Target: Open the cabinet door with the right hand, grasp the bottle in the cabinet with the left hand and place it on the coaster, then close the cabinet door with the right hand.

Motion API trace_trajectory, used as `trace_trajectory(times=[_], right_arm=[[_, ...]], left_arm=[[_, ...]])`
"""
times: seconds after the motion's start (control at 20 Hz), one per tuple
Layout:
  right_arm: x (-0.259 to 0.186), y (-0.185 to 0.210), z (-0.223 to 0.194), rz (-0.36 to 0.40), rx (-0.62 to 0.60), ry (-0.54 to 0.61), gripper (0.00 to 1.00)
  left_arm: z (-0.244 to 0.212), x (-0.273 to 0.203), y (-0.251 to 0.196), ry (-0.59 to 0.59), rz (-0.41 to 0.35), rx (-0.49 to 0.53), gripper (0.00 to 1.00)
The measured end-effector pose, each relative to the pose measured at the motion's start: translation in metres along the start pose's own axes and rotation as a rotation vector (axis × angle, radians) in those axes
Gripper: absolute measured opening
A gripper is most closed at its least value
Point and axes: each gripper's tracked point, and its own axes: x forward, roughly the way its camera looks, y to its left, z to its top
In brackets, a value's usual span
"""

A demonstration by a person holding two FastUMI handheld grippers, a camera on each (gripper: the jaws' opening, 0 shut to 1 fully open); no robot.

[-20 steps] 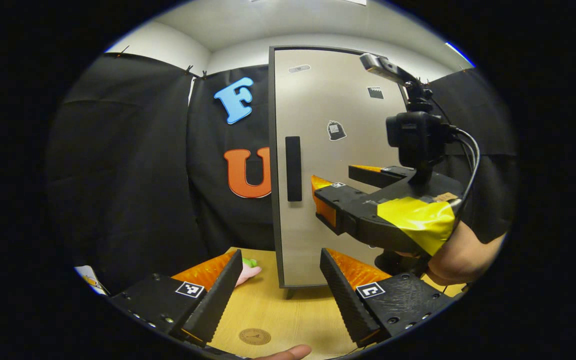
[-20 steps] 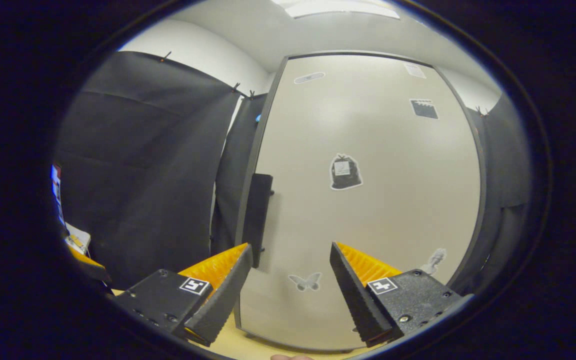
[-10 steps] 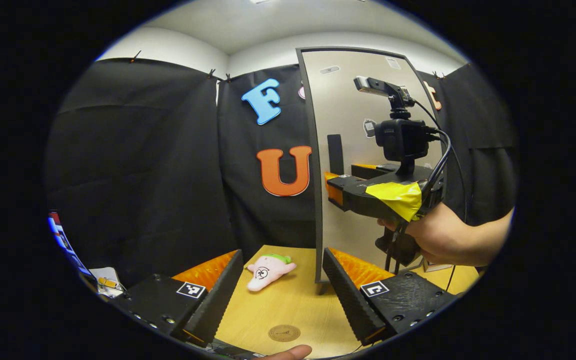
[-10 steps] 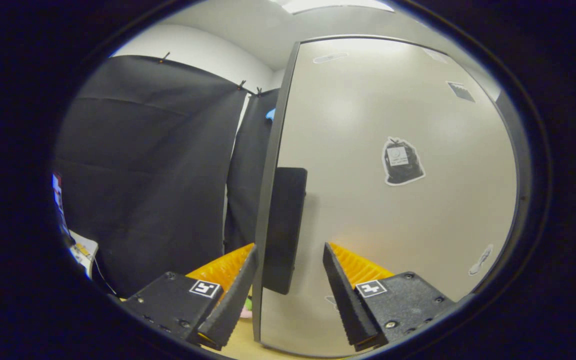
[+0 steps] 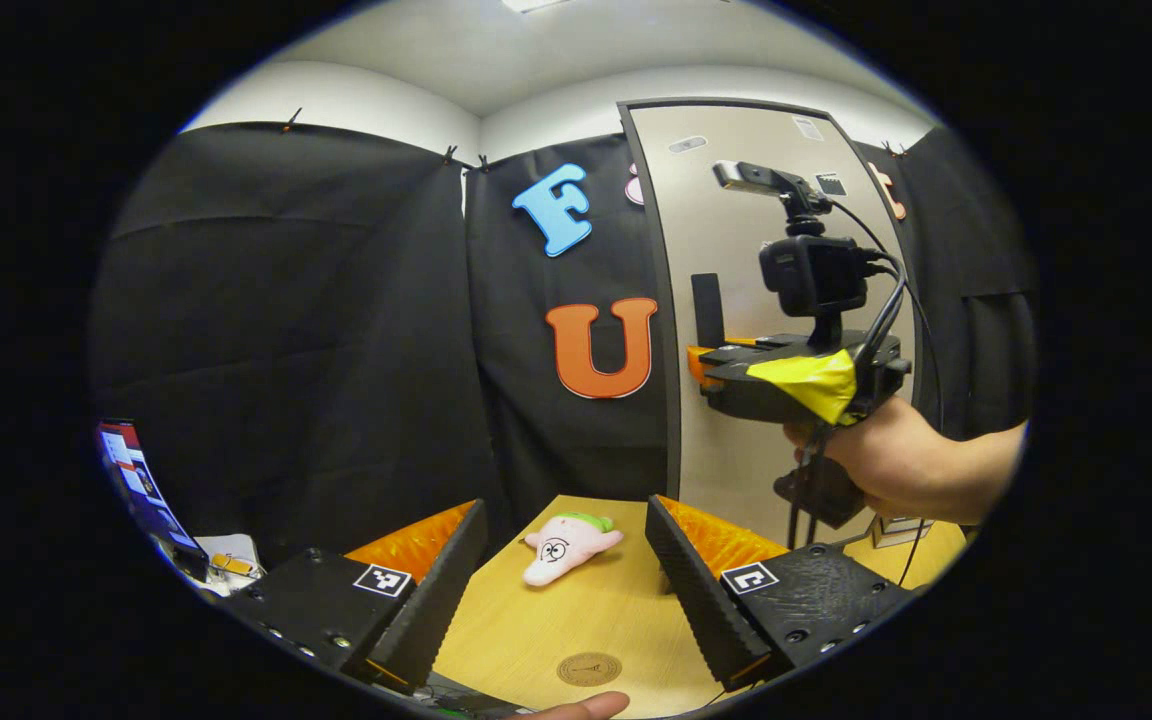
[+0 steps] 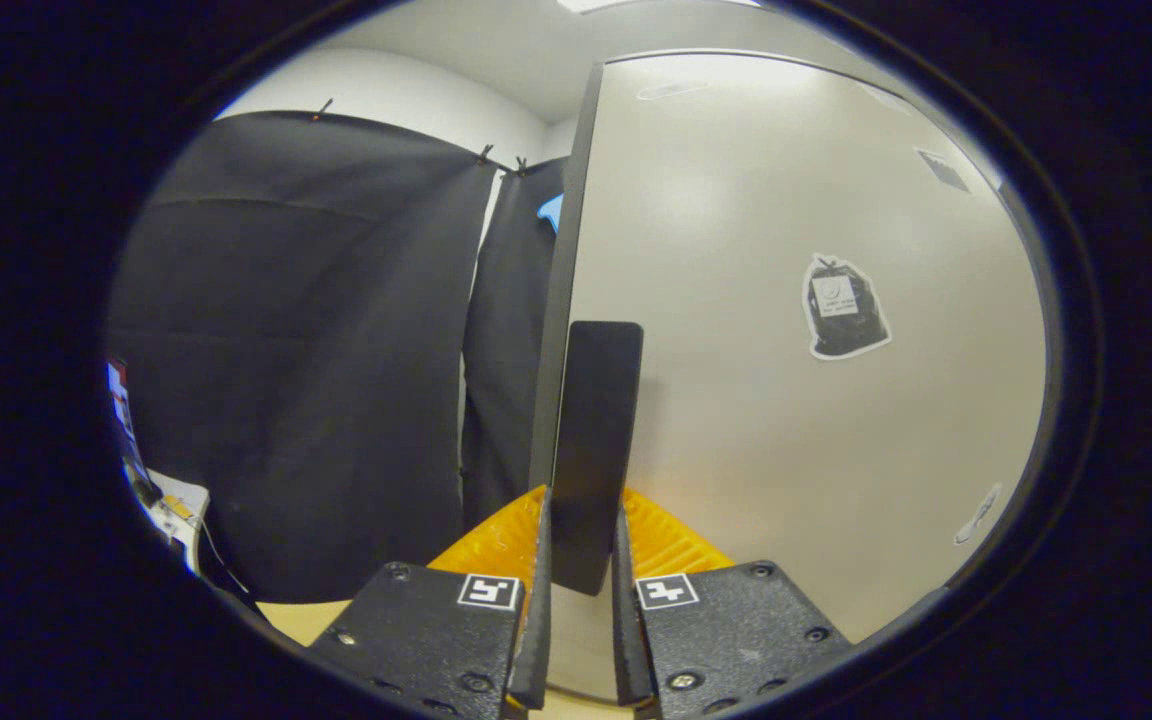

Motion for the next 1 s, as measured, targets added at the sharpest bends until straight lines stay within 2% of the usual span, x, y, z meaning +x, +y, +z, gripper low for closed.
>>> trace_trajectory(times=[0.25, 0.35, 0.5, 0.75, 0.9, 1.0], right_arm=[[-0.028, 0.01, 0.001, 0.117, -0.001, 0.058, 0.26], [-0.045, 0.014, 0.004, 0.137, 0.008, 0.078, 0.25], [-0.068, 0.017, 0.005, 0.179, 0.003, 0.098, 0.25], [-0.129, 0.018, 0.01, 0.24, 0.022, 0.135, 0.25], [-0.15, 0.014, 0.01, 0.226, -0.038, 0.153, 0.24], [-0.158, 0.011, 0.01, 0.197, -0.036, 0.174, 0.24]], left_arm=[[-0.008, 0.011, 0.009, 0.025, 0.026, -0.051, 0.97], [-0.01, 0.013, 0.019, 0.021, 0.066, -0.013, 0.97], [-0.012, 0.013, 0.018, 0.01, 0.06, 0.001, 0.97], [-0.009, 0.016, 0.007, -0.029, -0.011, 0.027, 0.97], [-0.001, 0.032, -0.009, -0.051, -0.082, 0.037, 0.97], [0.006, 0.049, -0.026, -0.083, -0.144, 0.035, 0.97]])
